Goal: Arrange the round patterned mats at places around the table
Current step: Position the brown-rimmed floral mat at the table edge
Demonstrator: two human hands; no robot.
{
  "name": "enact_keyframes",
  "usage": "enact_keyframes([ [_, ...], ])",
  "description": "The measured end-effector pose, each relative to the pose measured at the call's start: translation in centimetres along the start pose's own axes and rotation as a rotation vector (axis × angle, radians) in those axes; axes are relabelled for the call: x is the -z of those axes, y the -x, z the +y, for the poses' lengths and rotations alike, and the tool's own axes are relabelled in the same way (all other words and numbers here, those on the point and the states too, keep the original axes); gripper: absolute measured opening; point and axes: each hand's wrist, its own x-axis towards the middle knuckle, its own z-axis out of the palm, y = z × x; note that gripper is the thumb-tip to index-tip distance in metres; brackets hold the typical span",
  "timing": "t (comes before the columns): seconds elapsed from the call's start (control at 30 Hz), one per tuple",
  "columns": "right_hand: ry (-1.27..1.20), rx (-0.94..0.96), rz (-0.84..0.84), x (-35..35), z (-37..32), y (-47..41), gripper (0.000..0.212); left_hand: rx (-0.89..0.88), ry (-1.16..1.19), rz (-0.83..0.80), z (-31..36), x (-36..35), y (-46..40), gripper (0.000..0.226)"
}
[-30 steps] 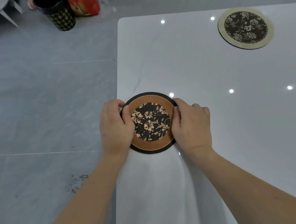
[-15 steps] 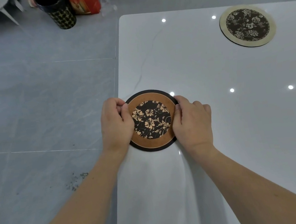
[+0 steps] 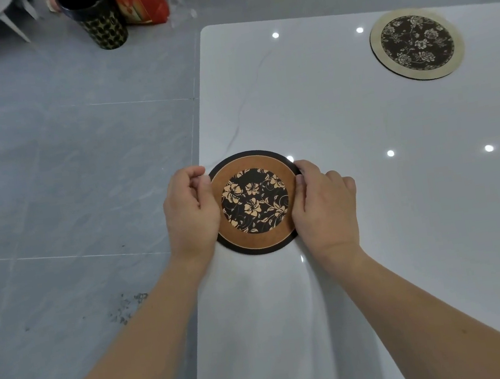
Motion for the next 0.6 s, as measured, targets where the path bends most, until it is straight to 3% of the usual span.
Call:
enact_keyframes([
  [0.17, -0.011, 0.003, -0.004, -0.10, 0.09, 0.04, 0.034, 0.019, 0.058, 0.024, -0.12, 0.17, 0.13, 0.014],
  [0.6, 0.038, 0.020, -0.002, 0.16, -0.01, 0.35, 0.029, -0.010, -0.052, 0.084, -0.34, 0.11, 0.33, 0.014],
])
